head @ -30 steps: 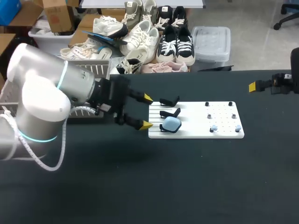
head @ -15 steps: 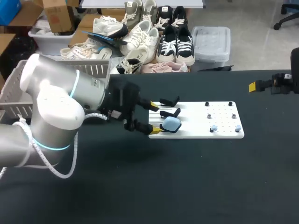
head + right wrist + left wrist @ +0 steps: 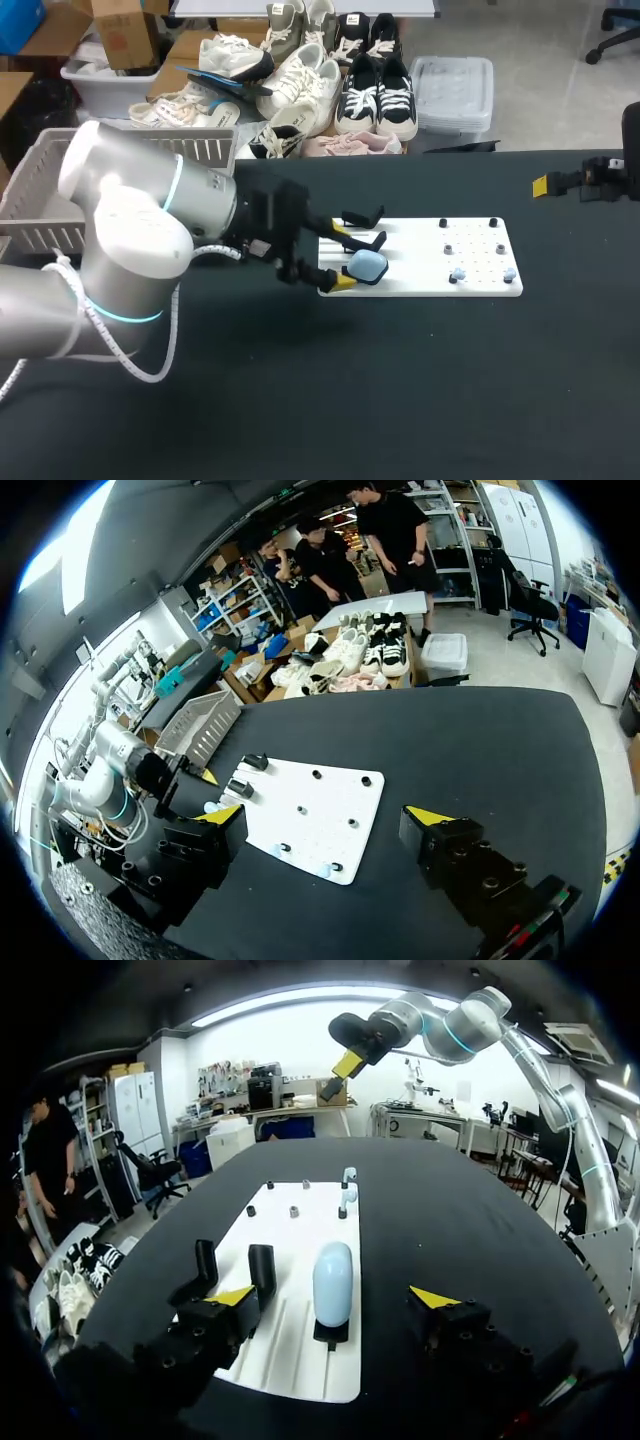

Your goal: Pick up each earbud case from the left stands, insert the matching earbuds, close the lid, and place the case in the box.

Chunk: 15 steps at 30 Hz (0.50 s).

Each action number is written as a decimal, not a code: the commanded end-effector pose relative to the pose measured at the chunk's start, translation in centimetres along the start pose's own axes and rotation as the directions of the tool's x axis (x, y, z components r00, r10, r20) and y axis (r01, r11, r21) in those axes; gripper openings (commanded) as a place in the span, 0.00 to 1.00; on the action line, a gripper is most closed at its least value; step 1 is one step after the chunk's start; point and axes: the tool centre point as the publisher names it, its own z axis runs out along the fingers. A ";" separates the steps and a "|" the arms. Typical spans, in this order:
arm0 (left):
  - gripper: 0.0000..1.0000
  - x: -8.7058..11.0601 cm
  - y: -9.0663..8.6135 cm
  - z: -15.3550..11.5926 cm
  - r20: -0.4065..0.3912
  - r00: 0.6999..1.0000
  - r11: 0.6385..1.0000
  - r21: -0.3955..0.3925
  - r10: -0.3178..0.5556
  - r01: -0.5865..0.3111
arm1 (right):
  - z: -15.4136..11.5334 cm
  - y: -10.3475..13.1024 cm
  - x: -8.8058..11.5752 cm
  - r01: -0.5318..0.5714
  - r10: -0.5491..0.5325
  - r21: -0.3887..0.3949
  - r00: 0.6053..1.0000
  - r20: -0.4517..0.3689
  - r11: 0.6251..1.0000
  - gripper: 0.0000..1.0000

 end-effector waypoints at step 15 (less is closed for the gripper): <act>0.95 0.3 0.0 1.6 -0.003 1.000 1.000 0.021 -0.017 0.017 | 0.0 0.0 -0.1 0.000 0.000 0.000 1.000 -0.004 1.000 1.00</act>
